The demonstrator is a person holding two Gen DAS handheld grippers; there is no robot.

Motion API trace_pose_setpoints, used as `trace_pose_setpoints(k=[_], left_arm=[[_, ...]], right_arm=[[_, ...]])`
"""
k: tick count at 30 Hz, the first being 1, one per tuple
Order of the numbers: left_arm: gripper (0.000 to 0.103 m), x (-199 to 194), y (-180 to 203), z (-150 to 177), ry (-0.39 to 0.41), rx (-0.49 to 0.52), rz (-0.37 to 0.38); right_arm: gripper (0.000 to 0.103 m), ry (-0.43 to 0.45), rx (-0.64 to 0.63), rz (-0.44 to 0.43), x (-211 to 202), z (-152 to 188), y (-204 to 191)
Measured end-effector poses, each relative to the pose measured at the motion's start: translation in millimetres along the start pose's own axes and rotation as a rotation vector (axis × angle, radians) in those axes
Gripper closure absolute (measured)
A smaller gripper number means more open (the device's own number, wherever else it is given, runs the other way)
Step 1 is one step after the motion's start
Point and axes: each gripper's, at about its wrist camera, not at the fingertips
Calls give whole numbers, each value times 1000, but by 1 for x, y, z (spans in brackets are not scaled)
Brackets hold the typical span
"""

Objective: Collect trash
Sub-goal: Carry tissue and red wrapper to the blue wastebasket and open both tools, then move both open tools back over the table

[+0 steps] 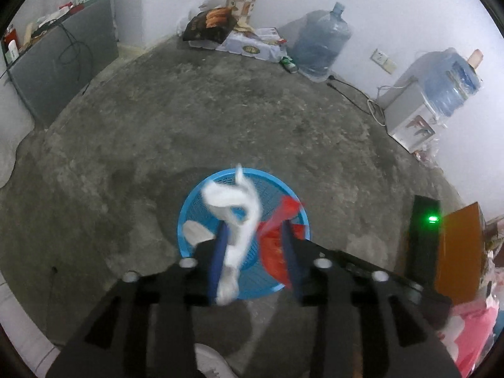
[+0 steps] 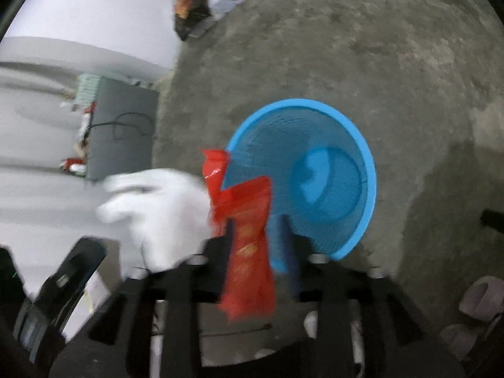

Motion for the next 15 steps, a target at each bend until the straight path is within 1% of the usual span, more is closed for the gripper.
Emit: trace_pose_setpoints(k=[1,2,5,9,10,11,12,13,14,15], left_arm=[[65,1,0,-1,1,-6,8],[62,2,2,0,4,-10,12],[55,-8,2,5,38,-4,28],[52,-39,-8,12,90,-1,61],[51,-45,-8,14,102,-4,70],[50,-60,-14,18,125,-8,87],[47,-72,-18,23,142,-13,96],[45,-82,-21,26,158,-19,102],[42,-96,-26,30,181,-30,90],[39,-107,-30,35,198,-37,85]], right_arm=[[64,-11,3,24,6,-1,3],[61,-18,7,30,8,-2,7],[60,-16,16,42,2,5,11],[58,17,-26,58,-11,13,2],[55,31,-48,72,-19,17,-4],[50,44,-70,92,-26,21,-9],[49,62,-92,115,-36,27,-15],[45,79,-112,128,-43,31,-20],[40,98,-135,141,-52,37,-26],[38,119,-159,157,-62,43,-34]])
Point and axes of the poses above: each gripper's, at about its wrist camera, not at the fingertips, and x roughly the way its jaws point, y to its right, z to its underside, and after that the axes turned 14 degrees about -x, right-handed
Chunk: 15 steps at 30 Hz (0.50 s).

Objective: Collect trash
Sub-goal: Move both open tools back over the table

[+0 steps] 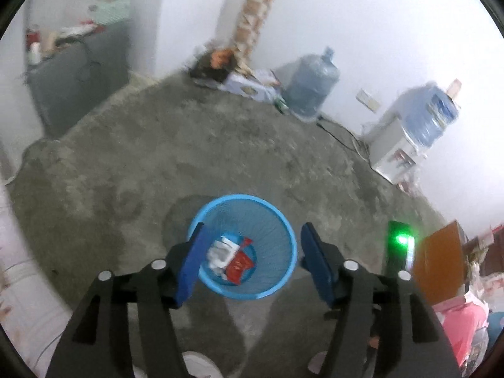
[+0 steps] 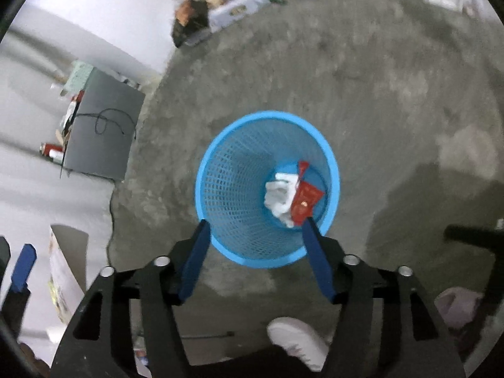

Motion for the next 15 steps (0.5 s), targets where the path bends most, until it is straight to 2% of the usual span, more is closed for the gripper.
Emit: trace_pose_setpoints(k=[2,3,6,9,13,15], left_arm=[[35,-27,-9,5,23,-23,-17],[33,-45,-16,9,24,-44,-5],[29,-94,-31,26,28,-79,52],[29,-145,-38,45,51,-24,71],[27,-227,-68,75,202,-14,61],[27,-264,-90,89,278,-40,45]], right_arm=[[31,51,-45,29,-25,8,-15],[25,81,-76,46,-41,13,-25],[17,148,-174,89,-77,26,-53],[9,212,-280,126,-104,36,-87],[8,278,-456,215,-136,53,-143],[8,329,-564,214,-147,65,-168]])
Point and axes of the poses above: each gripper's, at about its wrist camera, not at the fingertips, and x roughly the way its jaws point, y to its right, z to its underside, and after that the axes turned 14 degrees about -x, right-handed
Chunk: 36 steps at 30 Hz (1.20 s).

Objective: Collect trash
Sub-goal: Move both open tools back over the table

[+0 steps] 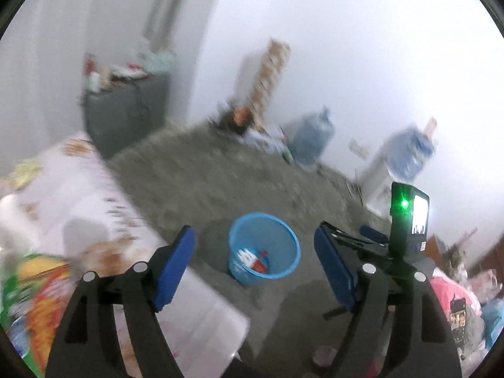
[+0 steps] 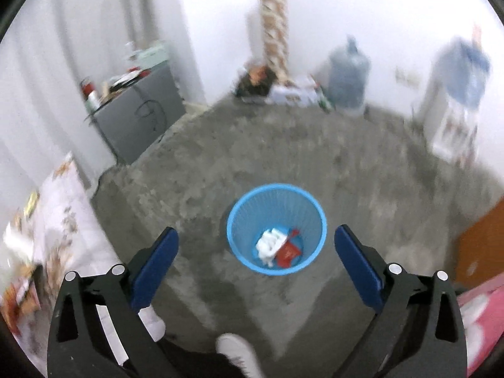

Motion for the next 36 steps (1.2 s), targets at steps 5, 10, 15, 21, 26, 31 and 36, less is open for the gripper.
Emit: trace_pose_setpoints(k=[5,10,15,21,26,31,36], left_arm=[[27,-111,-74,8,229,-93,-176],[27,-215,-164,38,414,-291,-396],[27,-261,-233,75,455,-468,-536],[27,-246,-280,79,395,-515,-572],[33,-219,-303,63,363,-429,-615],[41,-184,-344,37,262,-385,-671],[41,-144,-375,21,126,-244,-780]], right_arm=[[8,155,-223,-58,-42,-16,-61],[8,298,-254,-322,-69,-29,-97],[8,323,-270,-515,-76,-46,-128],[11,185,-271,-762,-69,-60,-175],[25,61,-274,-898,-63,-67,-215],[30,-67,-301,-1010,-58,-77,-262],[33,-215,-296,-1089,-38,-83,-300]])
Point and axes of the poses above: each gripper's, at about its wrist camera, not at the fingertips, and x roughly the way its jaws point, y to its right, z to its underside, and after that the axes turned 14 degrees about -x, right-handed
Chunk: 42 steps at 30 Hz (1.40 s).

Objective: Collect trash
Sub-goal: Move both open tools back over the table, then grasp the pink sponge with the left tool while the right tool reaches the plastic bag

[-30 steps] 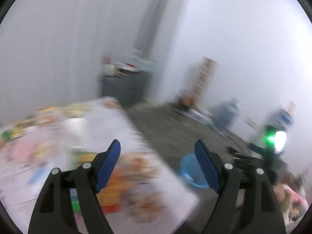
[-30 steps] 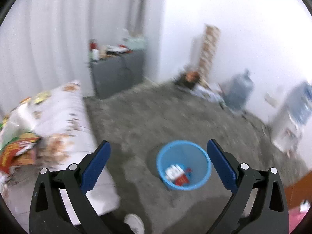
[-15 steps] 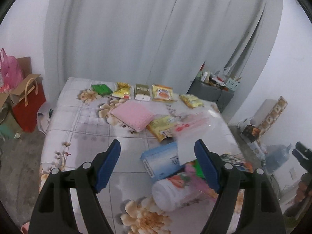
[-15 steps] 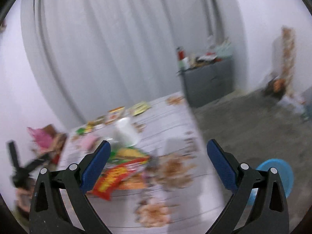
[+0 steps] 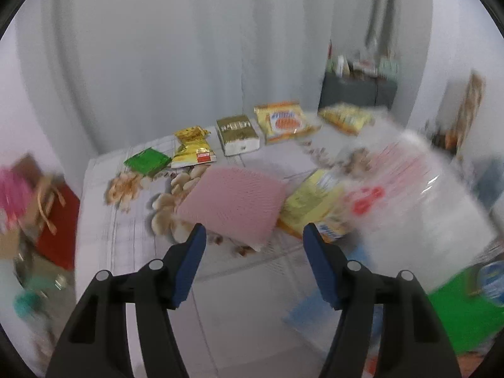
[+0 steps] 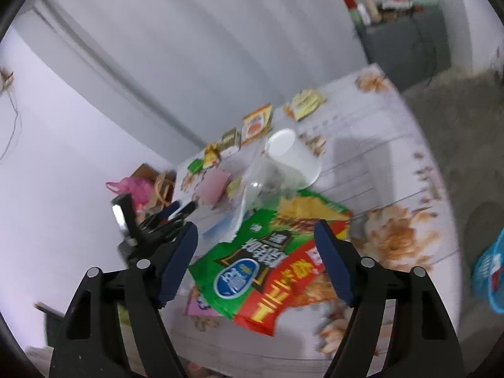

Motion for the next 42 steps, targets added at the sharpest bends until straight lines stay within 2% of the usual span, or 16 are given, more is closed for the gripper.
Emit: trace_pose_setpoints(k=[5,8,12,14,19,21,26,35,42], left_arm=[[41,46,11,0,-54,181,-83],[41,64,10,-2,-82,209,-93],[41,75,8,-5,-74,235,-132],[43,78,5,-7,-79,222,-129],[65,82,-9,-12,-115,123,-75],[70,83,-13,-13,-116,93,-68],[75,81,-19,-13,-113,52,-42],[77,65,-29,-16,-93,-40,3],[78,45,-34,-13,-66,-60,28]], right_arm=[[36,-75,38,-30,29,-15,1],[36,-122,51,-43,45,-23,3],[36,-167,40,-47,64,-28,-4],[36,-181,32,-44,70,-29,-9],[38,-186,8,-41,74,-35,-19],[41,-176,0,-36,70,-41,-23],[49,-187,43,-77,78,-55,-19],[64,-294,158,-50,124,-63,-3],[65,-317,198,-37,140,-67,3]])
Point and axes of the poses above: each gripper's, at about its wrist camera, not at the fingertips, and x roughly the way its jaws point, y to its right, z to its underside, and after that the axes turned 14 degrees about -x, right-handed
